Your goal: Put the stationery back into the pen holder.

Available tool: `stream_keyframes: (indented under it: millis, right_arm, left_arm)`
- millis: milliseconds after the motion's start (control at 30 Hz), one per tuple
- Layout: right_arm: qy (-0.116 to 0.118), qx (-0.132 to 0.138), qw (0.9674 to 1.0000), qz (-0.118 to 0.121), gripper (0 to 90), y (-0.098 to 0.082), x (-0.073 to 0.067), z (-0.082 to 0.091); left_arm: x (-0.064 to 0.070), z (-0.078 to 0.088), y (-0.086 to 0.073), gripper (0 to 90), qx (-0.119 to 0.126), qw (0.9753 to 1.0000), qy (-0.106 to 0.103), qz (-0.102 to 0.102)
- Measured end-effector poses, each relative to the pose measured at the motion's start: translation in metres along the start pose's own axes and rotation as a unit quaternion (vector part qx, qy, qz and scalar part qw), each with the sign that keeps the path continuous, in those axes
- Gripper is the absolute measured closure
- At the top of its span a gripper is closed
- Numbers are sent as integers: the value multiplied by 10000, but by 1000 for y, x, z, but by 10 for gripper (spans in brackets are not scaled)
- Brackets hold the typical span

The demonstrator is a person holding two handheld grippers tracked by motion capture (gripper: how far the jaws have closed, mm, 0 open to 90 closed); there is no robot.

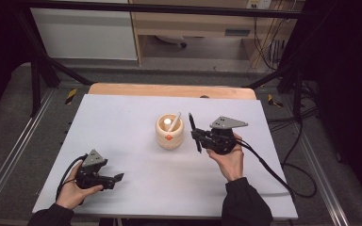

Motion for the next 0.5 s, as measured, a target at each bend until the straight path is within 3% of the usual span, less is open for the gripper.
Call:
stream_keyframes:
  millis: [300,500]
  right_arm:
    - [-161,420,9983,-381,800,28,3,-9]
    - [-244,617,9965,-506,800,43,4,-20]
  left_arm:
    - [-1,-1,-2,119,-27,10000,-11,19]
    - [-1,-2,-2,119,-18,10000,-36,18]
Point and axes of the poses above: each handheld gripper's, and its own axes: z roughly backward along the jaws, y roughly out of its top, x roughly to its right, the point moved 2 cm from there along -z, roughly forward along the jaws, and after that the axes turned 6 degrees about z, right-handed, at the moved point
